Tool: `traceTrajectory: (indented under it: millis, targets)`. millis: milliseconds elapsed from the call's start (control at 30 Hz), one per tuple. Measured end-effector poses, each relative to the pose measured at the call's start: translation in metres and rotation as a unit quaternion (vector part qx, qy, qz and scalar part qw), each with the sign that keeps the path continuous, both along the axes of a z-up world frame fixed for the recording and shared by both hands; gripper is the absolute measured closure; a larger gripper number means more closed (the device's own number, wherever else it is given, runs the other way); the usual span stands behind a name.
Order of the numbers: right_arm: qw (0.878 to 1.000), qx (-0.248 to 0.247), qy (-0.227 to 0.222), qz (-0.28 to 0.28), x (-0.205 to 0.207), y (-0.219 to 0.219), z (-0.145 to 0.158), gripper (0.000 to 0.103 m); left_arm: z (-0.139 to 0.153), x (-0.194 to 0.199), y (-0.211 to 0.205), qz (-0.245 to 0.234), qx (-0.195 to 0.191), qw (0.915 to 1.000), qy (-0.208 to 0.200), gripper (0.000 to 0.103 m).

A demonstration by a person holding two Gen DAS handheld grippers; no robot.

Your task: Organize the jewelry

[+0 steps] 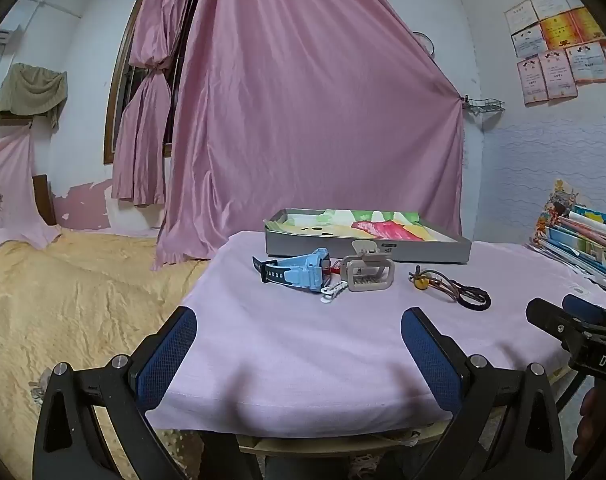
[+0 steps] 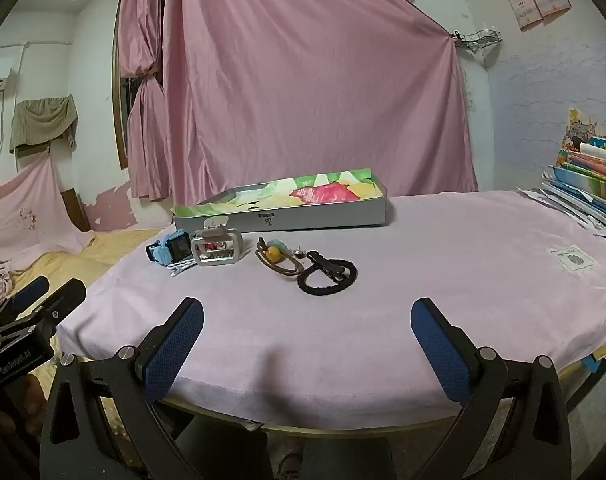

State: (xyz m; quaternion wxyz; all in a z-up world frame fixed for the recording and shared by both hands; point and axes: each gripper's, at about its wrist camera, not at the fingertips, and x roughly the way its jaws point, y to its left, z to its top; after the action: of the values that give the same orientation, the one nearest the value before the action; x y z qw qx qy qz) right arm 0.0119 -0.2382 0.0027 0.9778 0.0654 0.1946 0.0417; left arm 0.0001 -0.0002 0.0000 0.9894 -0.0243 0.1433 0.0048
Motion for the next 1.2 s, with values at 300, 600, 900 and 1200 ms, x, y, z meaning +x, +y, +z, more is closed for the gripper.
traceTrajectory:
  millis: [300, 600, 900, 1200]
  targets:
    - [1.0, 0.0, -0.001, 0.0, 0.0, 0.0, -0.001, 0.001, 0.0, 0.0, -0.001, 0.001, 0.0, 1.0, -0.002, 0.0]
    - [1.0, 0.0, 0.0, 0.0, 0.0, 0.0, -0.001, 0.001, 0.0, 0.0, 0.0, 0.0, -0.001, 1.0, -0.004, 0.0]
    - [1.0, 0.001, -0.001, 0.0, 0.001, 0.0, -0.001, 0.001, 0.0, 0.0, 0.0, -0.001, -0.002, 1.0, -0.004, 0.0]
    - [1.0, 0.002, 0.0, 0.0, 0.001, 0.0, -0.001, 0.001, 0.002, 0.001, -0.012, -0.011, -0.008, 0.9999, 0.0, 0.0]
